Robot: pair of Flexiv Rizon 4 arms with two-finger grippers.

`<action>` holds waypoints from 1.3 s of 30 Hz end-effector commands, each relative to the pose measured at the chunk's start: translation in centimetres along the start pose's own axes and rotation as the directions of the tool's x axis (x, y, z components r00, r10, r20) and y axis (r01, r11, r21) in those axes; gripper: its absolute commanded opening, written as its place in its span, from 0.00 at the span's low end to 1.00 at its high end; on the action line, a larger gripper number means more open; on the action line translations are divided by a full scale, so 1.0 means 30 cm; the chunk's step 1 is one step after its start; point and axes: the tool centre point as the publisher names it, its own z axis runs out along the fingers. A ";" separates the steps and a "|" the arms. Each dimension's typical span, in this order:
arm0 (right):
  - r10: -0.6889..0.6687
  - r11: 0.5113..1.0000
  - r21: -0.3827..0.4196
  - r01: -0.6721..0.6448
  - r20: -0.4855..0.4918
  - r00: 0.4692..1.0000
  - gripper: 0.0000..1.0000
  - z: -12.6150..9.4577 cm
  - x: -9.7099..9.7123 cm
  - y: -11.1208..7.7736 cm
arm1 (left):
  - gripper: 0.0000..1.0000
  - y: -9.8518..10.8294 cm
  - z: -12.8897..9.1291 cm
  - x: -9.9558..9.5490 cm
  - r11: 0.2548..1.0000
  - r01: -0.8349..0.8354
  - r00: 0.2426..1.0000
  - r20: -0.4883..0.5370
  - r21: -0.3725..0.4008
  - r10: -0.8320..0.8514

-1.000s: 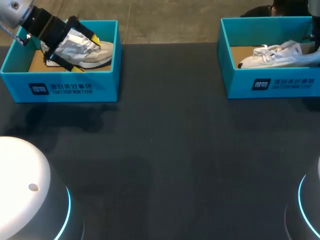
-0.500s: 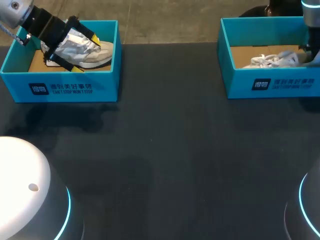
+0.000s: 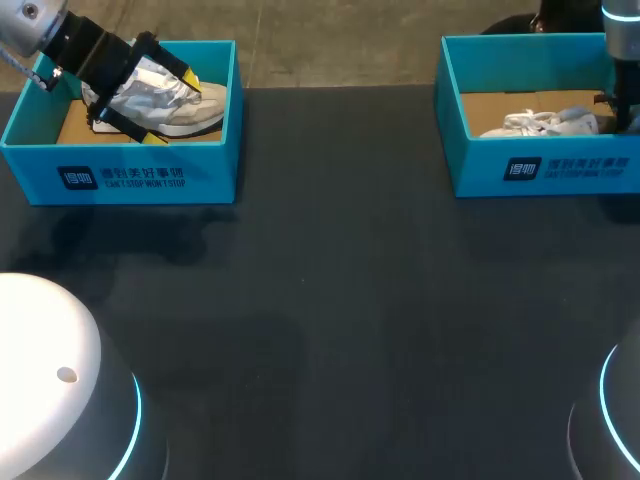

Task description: Take the shoe out of the shoebox, open the shoe tongue, remove and reinsert the insole, then place the shoe into the shoebox

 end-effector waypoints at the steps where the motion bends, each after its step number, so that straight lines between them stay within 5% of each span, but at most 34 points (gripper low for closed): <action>1: 0.006 1.000 -0.002 -0.006 0.001 1.000 0.38 -0.013 0.000 -0.004 | 1.00 -0.001 -0.002 0.000 1.000 0.000 1.000 -0.003 -0.002 0.000; 20: 0.010 0.994 -0.106 -0.020 -0.087 0.996 0.44 -0.302 0.011 -0.078 | 1.00 -0.001 -0.002 0.000 1.000 0.000 1.000 -0.003 -0.002 0.000; 39: -0.057 0.986 -0.163 0.035 -0.131 0.990 0.49 -0.506 0.069 -0.286 | 1.00 -0.001 -0.002 0.000 1.000 0.000 1.000 -0.003 -0.002 0.000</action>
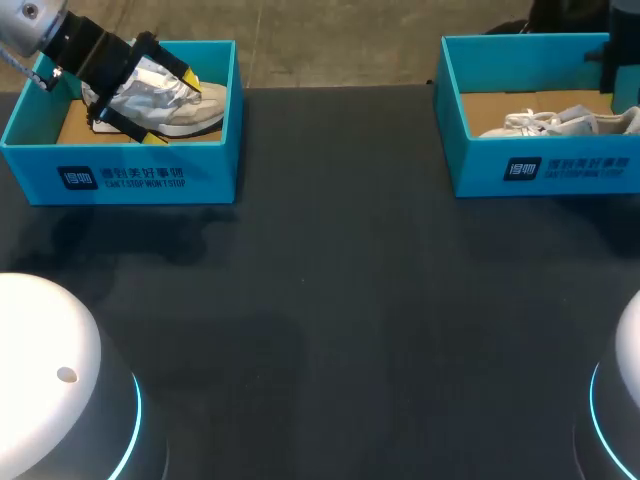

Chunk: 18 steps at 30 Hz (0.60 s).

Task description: Take the shoe out of the shoebox, open the shoe tongue, remove and reinsert the insole, then place the shoe into the shoebox

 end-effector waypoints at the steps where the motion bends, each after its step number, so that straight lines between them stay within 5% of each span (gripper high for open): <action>1: -0.004 0.998 -0.061 0.003 -0.013 1.000 0.49 -0.056 0.001 -0.061 | 1.00 -0.001 -0.002 0.000 1.000 -0.001 1.000 -0.003 -0.002 0.001; 12: -0.124 0.988 -0.104 0.111 -0.133 0.983 0.59 -0.241 0.049 -0.177 | 1.00 -0.001 -0.002 0.000 1.000 -0.001 1.000 -0.003 -0.002 0.001; 16: -0.236 0.968 -0.128 0.217 -0.166 0.957 1.00 -0.275 0.077 -0.224 | 1.00 -0.001 -0.002 0.000 1.000 -0.001 1.000 -0.003 -0.002 0.001; 18: -0.241 0.967 -0.126 0.223 -0.162 0.957 1.00 -0.279 0.083 -0.233 | 1.00 -0.001 -0.002 0.000 1.000 -0.001 1.000 -0.003 -0.002 0.001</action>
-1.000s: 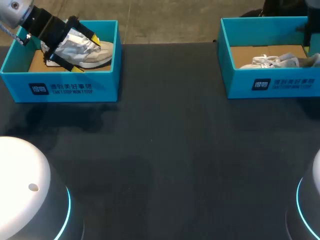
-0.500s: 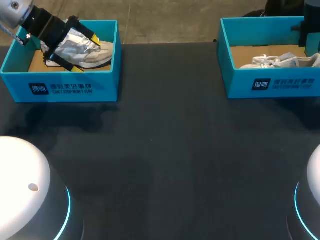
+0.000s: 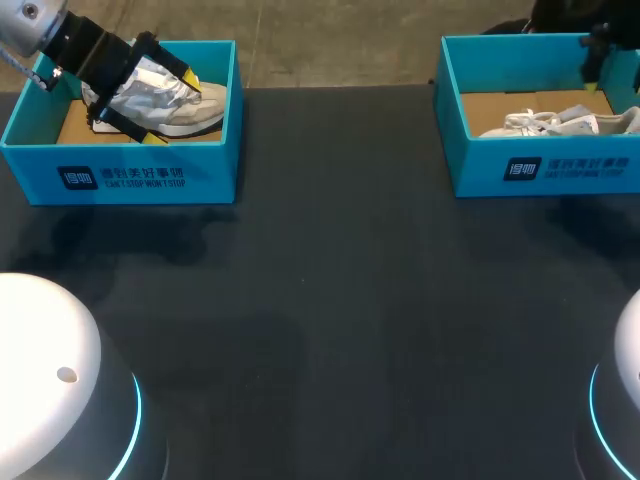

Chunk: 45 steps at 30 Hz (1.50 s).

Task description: Take the shoe out of the shoebox, open the shoe tongue, remove and reinsert the insole, then place the shoe into the shoebox

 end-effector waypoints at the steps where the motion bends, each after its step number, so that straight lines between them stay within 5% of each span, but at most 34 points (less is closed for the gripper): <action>1: -0.009 0.997 -0.076 0.008 -0.004 1.000 1.00 -0.011 -0.003 -0.037 | 1.00 -0.001 -0.002 0.000 1.000 0.000 1.000 -0.003 -0.002 0.000; 10: -0.009 0.997 -0.076 0.008 -0.004 1.000 1.00 -0.011 -0.003 -0.037 | 1.00 0.022 -0.028 0.001 0.998 -0.061 0.998 -0.034 -0.006 0.061; 21: -0.009 0.997 -0.076 0.008 -0.004 1.000 1.00 -0.011 -0.003 -0.037 | 1.00 0.199 -0.216 -0.035 0.945 -0.320 0.918 -0.270 -0.069 0.291; 32: -0.009 0.997 -0.076 0.008 -0.004 1.000 1.00 -0.011 -0.003 -0.037 | 1.00 0.398 -0.262 -0.041 0.857 -0.513 0.770 -0.463 -0.041 0.439; 45: -0.009 0.997 -0.076 0.008 -0.004 1.000 1.00 -0.011 -0.003 -0.037 | 1.00 0.661 -0.293 -0.056 0.787 -0.613 0.689 -0.532 -0.067 0.492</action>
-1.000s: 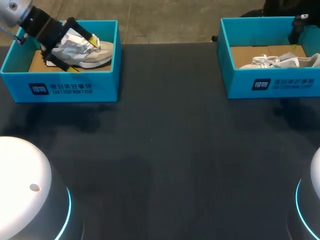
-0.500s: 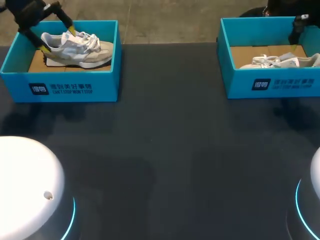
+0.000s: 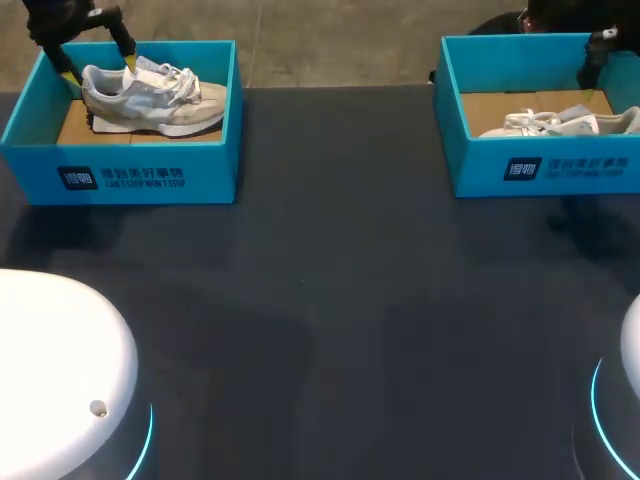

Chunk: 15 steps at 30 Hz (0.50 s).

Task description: Take the shoe out of the shoebox, open the shoe tongue, remove and reinsert the insole, then place the shoe into the shoebox

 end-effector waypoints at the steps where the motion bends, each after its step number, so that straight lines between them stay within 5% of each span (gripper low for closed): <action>1: 0.001 1.000 -0.003 -0.001 0.000 1.000 1.00 0.002 0.000 -0.003 | 1.00 0.101 0.026 0.037 1.000 -0.006 1.000 0.005 0.016 0.006; 15: 0.001 1.000 -0.003 -0.001 0.000 1.000 1.00 0.002 0.000 -0.003 | 1.00 0.293 0.087 0.196 0.999 -0.013 0.997 -0.080 -0.034 0.010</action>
